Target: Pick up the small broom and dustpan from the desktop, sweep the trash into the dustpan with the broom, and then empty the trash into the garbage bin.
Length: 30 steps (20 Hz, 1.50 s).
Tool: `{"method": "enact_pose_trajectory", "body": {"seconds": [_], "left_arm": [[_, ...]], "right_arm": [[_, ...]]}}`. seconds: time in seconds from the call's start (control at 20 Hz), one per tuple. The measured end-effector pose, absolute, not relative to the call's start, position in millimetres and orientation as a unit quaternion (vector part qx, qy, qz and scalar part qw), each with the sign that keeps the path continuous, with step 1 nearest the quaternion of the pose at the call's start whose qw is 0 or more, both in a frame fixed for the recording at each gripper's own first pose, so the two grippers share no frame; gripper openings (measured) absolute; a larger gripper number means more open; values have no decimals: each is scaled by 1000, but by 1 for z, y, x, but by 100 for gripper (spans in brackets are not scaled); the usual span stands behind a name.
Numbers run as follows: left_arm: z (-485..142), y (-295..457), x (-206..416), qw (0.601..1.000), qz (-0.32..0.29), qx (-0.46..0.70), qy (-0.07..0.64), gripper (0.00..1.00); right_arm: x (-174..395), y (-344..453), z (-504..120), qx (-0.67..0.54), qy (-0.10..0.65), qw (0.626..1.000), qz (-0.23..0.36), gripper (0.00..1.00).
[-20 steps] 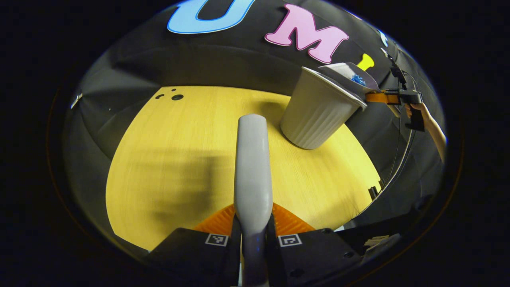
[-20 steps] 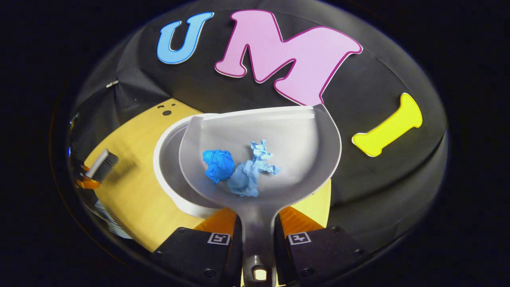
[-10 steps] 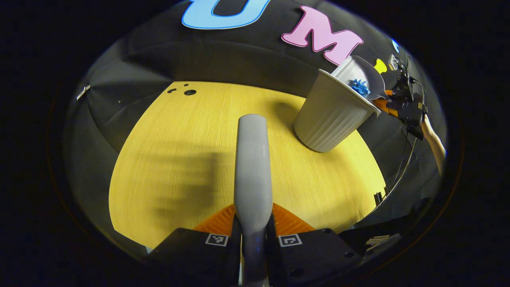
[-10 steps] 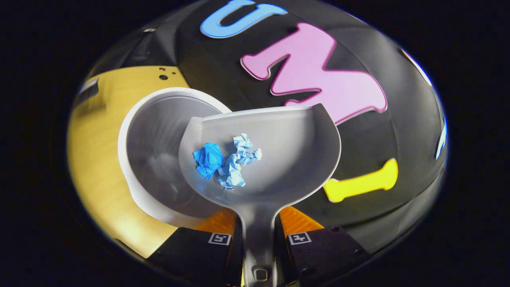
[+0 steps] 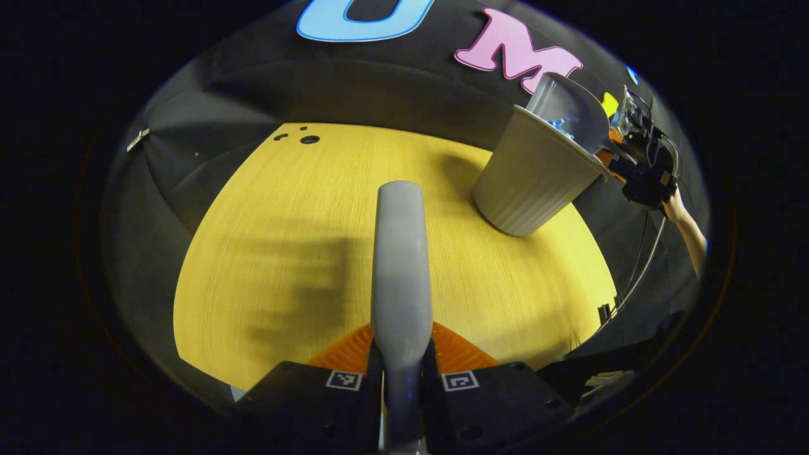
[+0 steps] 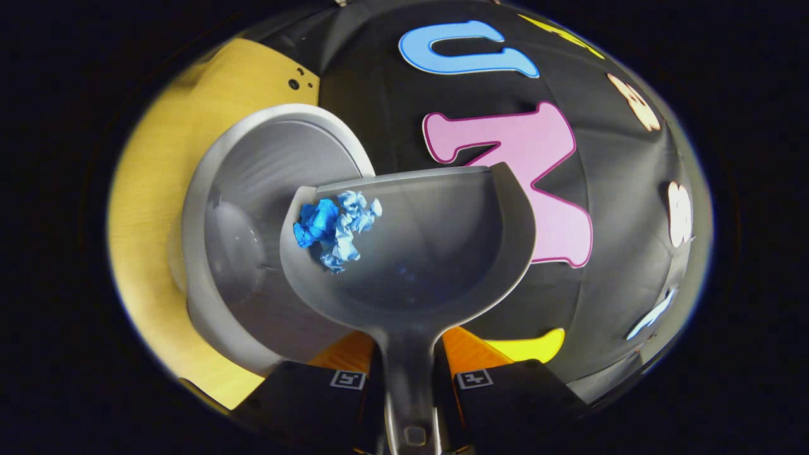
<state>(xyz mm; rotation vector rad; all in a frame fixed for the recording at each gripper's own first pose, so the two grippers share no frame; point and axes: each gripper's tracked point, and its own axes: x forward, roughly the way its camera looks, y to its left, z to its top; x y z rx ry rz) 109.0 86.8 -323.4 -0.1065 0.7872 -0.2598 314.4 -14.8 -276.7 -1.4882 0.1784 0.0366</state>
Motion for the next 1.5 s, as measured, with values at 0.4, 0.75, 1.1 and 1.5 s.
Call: {"method": "enact_pose_trajectory", "body": {"seconds": [0.4,0.75,1.1,1.5], "left_arm": [[-322,83,107,917,-119,-70,374,31],[-324,79,102,919,-120,-62,371,31],[-313,91,102,926,-99,-75,357,31],[-289,92,93,936,-105,-75,329,31]], "right_arm": [[315,-1,-269,-740,27,672,17,37],[318,-6,-272,-718,47,694,26,37],[309,-10,-260,-565,125,815,29,37],[272,-20,-248,-279,225,933,12,37]]}}
